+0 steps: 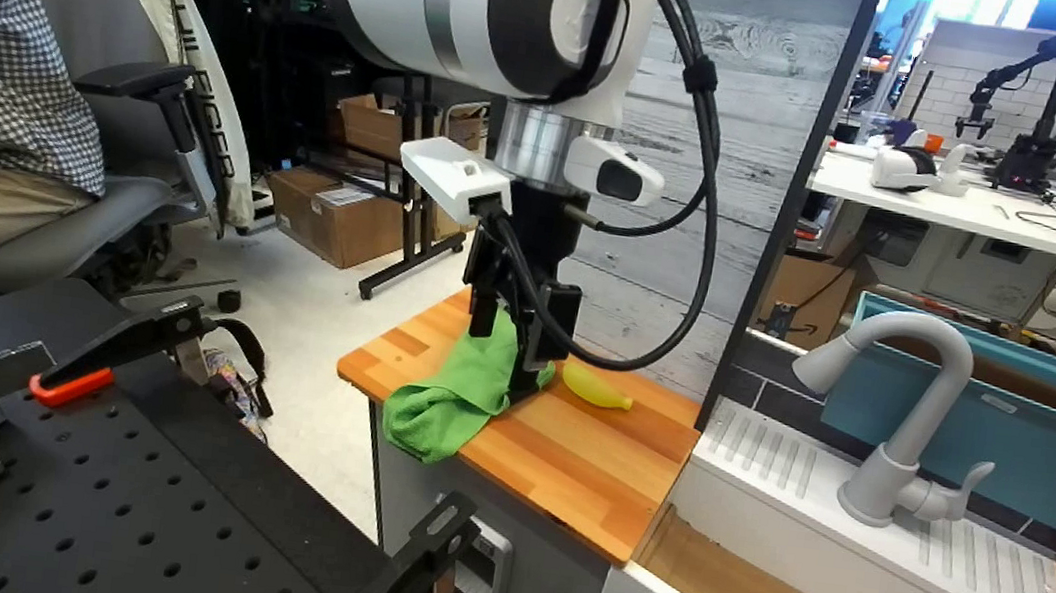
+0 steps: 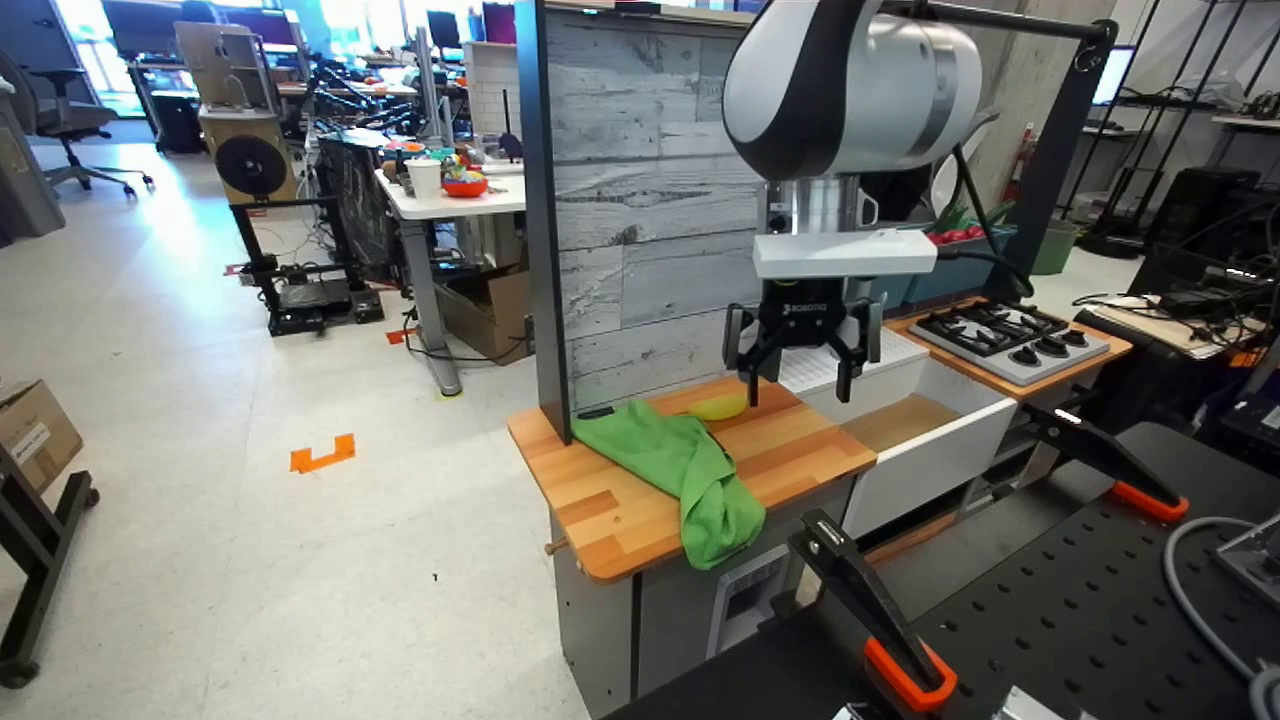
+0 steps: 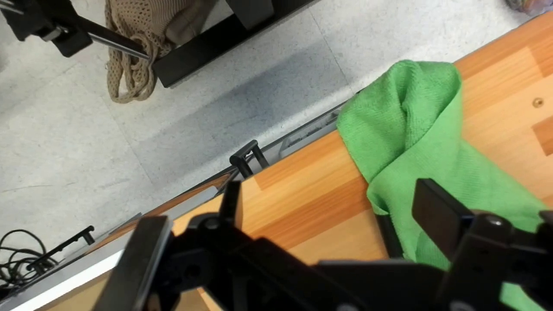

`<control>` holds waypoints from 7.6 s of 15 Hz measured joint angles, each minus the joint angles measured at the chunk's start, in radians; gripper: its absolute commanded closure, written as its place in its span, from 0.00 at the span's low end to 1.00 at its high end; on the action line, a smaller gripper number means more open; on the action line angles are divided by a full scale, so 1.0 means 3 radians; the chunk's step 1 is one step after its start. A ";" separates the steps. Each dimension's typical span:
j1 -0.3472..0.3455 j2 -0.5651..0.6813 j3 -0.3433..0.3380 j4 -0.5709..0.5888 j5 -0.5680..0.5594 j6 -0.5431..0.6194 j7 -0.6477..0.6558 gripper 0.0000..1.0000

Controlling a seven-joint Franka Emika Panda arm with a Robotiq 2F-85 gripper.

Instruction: Fold the green towel

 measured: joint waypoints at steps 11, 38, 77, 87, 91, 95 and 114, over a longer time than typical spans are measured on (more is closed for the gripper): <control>0.0170 0.0699 -0.0026 0.0503 0.0077 -0.0008 -0.0165 0.00; 0.0372 0.1117 -0.0245 0.0960 0.0068 -0.0013 -0.0146 1.00; 0.0425 0.1257 -0.0074 0.2018 0.0381 -0.0335 0.0284 1.00; 0.0463 0.1833 -0.0167 0.2633 0.0375 -0.0402 0.0452 1.00; 0.0484 0.1943 -0.0180 0.2796 0.0372 -0.0456 0.0484 0.68; 0.0485 0.1986 -0.0184 0.2893 0.0372 -0.0549 0.0498 0.38; 0.0477 0.1789 -0.0179 0.2685 0.0373 -0.0490 0.0513 0.00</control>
